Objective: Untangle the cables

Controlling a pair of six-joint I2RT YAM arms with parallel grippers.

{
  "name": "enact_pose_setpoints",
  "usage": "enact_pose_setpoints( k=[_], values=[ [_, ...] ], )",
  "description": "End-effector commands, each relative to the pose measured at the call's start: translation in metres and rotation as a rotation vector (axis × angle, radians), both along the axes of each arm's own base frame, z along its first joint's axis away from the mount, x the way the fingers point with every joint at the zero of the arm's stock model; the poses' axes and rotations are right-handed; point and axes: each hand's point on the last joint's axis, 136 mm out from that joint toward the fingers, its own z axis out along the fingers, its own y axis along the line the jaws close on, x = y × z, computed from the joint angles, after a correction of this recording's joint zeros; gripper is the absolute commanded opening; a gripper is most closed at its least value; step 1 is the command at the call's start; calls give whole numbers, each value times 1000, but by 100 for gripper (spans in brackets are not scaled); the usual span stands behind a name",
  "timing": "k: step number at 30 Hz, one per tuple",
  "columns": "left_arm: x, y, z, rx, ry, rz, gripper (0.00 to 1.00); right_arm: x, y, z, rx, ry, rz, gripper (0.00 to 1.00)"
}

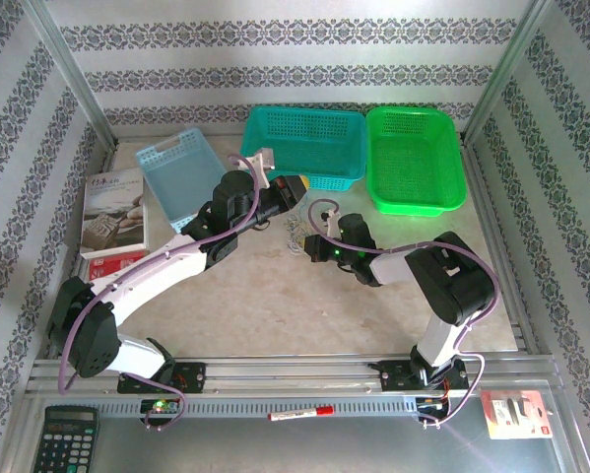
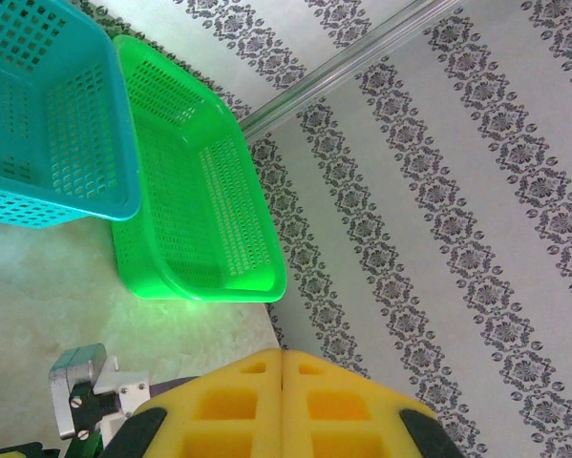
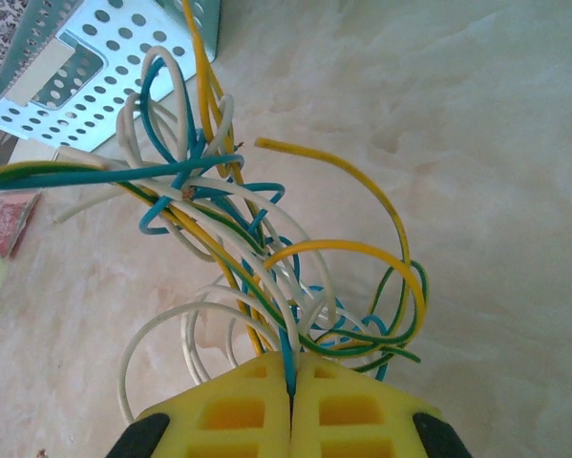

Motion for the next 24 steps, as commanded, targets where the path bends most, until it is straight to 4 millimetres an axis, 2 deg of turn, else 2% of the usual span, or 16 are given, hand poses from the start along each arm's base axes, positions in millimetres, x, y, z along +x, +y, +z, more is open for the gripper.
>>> enact_pose_setpoints(
  k=[1, 12, 24],
  values=[
    [-5, -7, 32, -47, -74, -22, 0, -6, 3, 10, 28, -25, 14, 0],
    [-2, 2, 83, -29, -166, -1, 0, -29, -16, 7, 35, 10, -37, 0],
    [-9, 16, 162, -32, -306, 5, 0, -44, -29, -13, 5, 51, -63, 0]
  ],
)
